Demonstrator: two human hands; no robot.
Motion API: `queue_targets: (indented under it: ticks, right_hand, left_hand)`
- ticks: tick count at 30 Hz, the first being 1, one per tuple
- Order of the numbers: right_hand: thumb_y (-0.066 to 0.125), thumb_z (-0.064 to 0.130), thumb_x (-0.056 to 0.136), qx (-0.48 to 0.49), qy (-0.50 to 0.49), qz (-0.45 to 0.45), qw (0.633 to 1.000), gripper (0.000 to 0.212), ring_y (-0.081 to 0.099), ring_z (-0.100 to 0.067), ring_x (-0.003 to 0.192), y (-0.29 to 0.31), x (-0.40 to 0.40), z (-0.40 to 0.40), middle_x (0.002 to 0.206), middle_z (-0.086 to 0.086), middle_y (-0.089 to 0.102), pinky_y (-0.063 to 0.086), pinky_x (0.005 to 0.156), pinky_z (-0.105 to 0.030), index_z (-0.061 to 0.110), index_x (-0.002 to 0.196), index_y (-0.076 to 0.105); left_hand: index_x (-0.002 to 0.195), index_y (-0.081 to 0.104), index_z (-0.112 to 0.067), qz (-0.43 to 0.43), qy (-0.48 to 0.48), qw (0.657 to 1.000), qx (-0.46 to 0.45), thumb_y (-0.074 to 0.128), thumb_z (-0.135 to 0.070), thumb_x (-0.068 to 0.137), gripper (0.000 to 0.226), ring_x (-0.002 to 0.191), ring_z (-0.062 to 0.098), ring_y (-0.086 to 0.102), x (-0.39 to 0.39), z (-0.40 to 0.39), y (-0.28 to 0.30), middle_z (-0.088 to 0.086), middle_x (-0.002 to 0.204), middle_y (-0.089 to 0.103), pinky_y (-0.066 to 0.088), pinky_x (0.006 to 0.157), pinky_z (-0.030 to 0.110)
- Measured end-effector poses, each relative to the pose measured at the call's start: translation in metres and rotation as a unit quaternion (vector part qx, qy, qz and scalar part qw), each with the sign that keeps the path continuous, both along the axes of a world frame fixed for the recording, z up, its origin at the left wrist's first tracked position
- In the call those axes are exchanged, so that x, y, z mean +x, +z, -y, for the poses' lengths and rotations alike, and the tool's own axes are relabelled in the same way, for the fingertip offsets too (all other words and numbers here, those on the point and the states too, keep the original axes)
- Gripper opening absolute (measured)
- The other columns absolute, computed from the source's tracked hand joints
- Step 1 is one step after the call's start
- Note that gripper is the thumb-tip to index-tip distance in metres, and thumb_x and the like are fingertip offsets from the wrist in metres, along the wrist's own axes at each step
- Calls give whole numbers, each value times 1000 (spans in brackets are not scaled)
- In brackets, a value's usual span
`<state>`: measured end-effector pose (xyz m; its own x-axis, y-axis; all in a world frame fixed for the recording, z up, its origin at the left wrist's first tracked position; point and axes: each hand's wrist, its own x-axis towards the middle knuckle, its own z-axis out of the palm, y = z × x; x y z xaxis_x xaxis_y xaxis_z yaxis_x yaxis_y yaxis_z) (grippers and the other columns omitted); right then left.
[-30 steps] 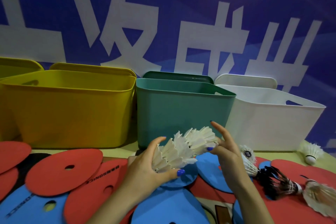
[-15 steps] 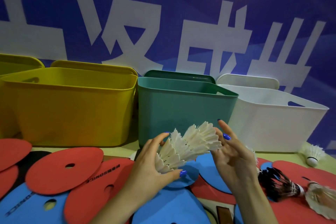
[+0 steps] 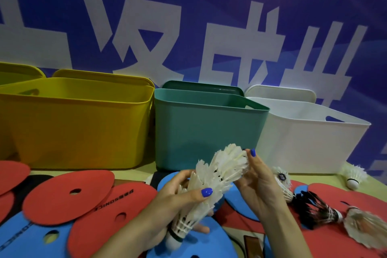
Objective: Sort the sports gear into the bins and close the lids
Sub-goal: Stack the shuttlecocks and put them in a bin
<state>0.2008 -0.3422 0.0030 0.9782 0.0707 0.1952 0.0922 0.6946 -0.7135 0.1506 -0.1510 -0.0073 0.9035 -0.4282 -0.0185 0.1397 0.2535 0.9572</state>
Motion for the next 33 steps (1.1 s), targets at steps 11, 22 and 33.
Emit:
queue_targets:
  ticks: [11, 22, 33]
  right_hand:
    - [92, 46, 39, -147, 34, -8, 988, 48, 53, -22, 70, -10, -1, -11, 66, -5, 60, 39, 72, -35, 14, 65, 67]
    - [62, 17, 83, -487, -325, -16, 810, 10, 59, -22, 88, -18, 11, 12, 101, -10, 66, 45, 74, -30, 18, 91, 68]
    - [63, -10, 58, -671, -514, 8, 534, 45, 51, -40, 109, -29, 12, 21, 112, -18, 61, 37, 93, -45, 11, 98, 71]
  left_hand:
    - [107, 71, -9, -102, -106, 986, -75, 95, -22, 37, 75, 73, 36, 67, -2, 4, -1, 26, 92, 65, 56, 56, 42]
    - [101, 73, -2, -130, -20, 983, -128, 97, -26, 23, 85, 64, 28, 67, 3, -1, -1, 25, 89, 66, 57, 54, 37]
    - [101, 72, -4, -147, 72, 969, -188, 69, -40, 66, 50, 63, 25, 65, 7, -5, 3, 21, 86, 67, 58, 57, 35]
